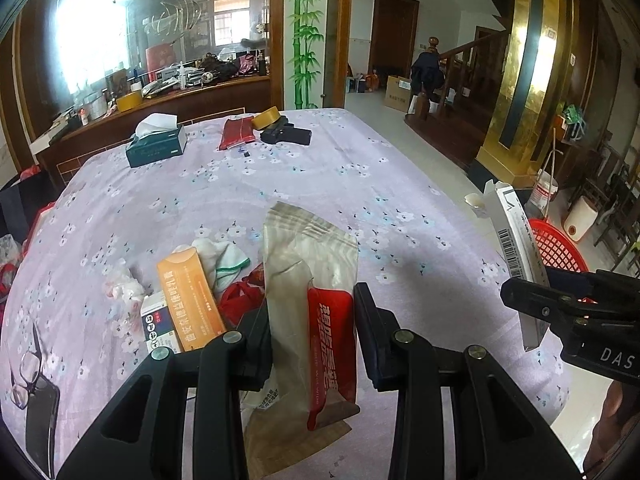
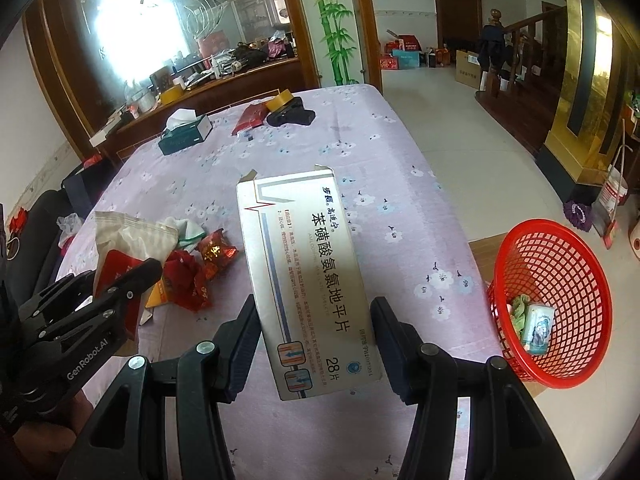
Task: Collect trash
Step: 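Carry the white-and-red wrapper and white medicine box over the red wastebasket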
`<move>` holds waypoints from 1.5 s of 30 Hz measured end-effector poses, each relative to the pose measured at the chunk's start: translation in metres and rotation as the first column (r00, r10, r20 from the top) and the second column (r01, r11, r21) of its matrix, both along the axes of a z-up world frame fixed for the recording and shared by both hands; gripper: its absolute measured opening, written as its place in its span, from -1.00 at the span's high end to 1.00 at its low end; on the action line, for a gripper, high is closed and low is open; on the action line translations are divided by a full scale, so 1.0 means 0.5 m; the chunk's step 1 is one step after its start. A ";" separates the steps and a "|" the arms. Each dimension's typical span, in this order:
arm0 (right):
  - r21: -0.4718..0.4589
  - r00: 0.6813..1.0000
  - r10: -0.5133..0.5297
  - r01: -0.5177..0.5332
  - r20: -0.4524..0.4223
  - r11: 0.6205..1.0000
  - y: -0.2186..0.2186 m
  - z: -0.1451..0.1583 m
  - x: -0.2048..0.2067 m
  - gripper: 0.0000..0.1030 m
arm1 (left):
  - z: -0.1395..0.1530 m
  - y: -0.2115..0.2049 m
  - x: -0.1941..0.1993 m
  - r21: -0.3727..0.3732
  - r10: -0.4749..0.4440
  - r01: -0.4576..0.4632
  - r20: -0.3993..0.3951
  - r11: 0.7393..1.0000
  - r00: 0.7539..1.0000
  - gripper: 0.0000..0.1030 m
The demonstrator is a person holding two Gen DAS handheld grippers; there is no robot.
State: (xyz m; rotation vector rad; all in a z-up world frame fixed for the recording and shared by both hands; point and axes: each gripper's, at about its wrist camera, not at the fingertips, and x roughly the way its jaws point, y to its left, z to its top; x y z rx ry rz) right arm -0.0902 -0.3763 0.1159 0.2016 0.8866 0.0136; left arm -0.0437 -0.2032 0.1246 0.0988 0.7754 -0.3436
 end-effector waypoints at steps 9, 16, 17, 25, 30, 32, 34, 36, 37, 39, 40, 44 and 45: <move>0.014 1.000 -0.021 0.021 -0.005 1.000 -0.011 0.000 -0.006 -0.16 | 0.000 -0.013 0.001 0.019 -0.021 0.021 0.004 1.000 1.000 0.34; 0.022 0.999 -0.036 0.037 -0.011 0.999 -0.017 -0.003 -0.008 -0.16 | -0.003 -0.023 0.001 0.023 -0.034 0.034 0.001 0.999 0.999 0.34; 0.024 0.999 -0.039 0.040 -0.012 0.999 -0.018 -0.004 -0.009 -0.16 | -0.004 -0.025 0.002 0.024 -0.037 0.037 0.000 0.999 0.999 0.34; 0.029 0.998 -0.062 0.063 -0.019 0.998 -0.030 -0.006 -0.014 -0.16 | -0.010 -0.040 0.004 0.027 -0.058 0.058 -0.005 0.998 0.998 0.34; 0.043 0.996 -0.082 0.083 -0.027 0.996 -0.048 -0.010 -0.016 -0.16 | -0.012 -0.056 0.009 0.029 -0.075 0.075 -0.006 0.997 0.997 0.34; 0.048 0.995 -0.094 0.095 -0.029 0.994 -0.056 -0.011 -0.018 -0.16 | -0.012 -0.065 0.011 0.029 -0.084 0.084 -0.007 0.996 0.996 0.34; 0.051 0.994 -0.103 0.105 -0.031 0.993 -0.064 -0.010 -0.022 -0.16 | -0.011 -0.073 0.013 0.029 -0.094 0.094 -0.007 0.995 0.996 0.34; 0.053 0.993 -0.112 0.114 -0.031 0.992 -0.072 -0.010 -0.024 -0.16 | -0.009 -0.083 0.014 0.031 -0.104 0.104 -0.004 0.994 0.995 0.34; 0.056 0.992 -0.120 0.121 -0.032 0.991 -0.077 -0.010 -0.026 -0.16 | -0.008 -0.088 0.016 0.031 -0.111 0.111 -0.004 0.993 0.994 0.34; 0.061 0.991 -0.131 0.133 -0.033 0.989 -0.089 -0.010 -0.030 -0.16 | -0.007 -0.098 0.016 0.032 -0.122 0.122 -0.002 0.992 0.993 0.34; 0.065 0.989 -0.141 0.143 -0.033 0.988 -0.096 -0.009 -0.033 -0.16 | -0.006 -0.104 0.017 0.033 -0.128 0.128 -0.002 0.991 0.992 0.34; 0.075 0.984 -0.177 0.178 -0.031 0.981 -0.123 -0.009 -0.044 -0.16 | -0.002 -0.130 0.017 0.035 -0.156 0.156 0.001 0.987 0.988 0.33; 0.078 0.982 -0.185 0.187 -0.031 0.979 -0.129 -0.009 -0.045 -0.16 | -0.001 -0.138 0.017 0.036 -0.165 0.165 0.001 0.986 0.986 0.33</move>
